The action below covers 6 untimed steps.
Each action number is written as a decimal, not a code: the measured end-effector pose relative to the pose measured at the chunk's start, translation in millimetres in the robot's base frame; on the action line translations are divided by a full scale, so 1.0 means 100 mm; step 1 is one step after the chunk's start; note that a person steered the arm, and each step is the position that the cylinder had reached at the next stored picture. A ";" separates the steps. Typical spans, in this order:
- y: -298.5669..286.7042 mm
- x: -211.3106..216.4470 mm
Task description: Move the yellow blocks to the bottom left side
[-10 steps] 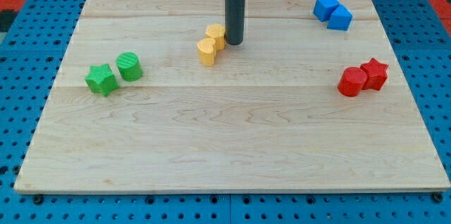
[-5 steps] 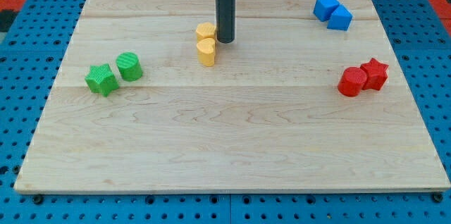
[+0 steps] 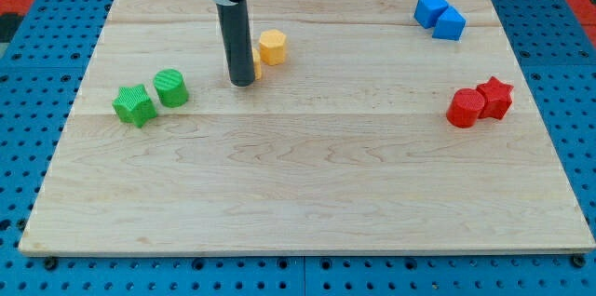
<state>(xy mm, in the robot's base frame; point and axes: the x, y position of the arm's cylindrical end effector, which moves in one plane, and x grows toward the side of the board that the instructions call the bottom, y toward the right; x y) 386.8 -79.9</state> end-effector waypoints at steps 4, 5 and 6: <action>-0.02 0.21; 0.15 0.27; 0.19 0.27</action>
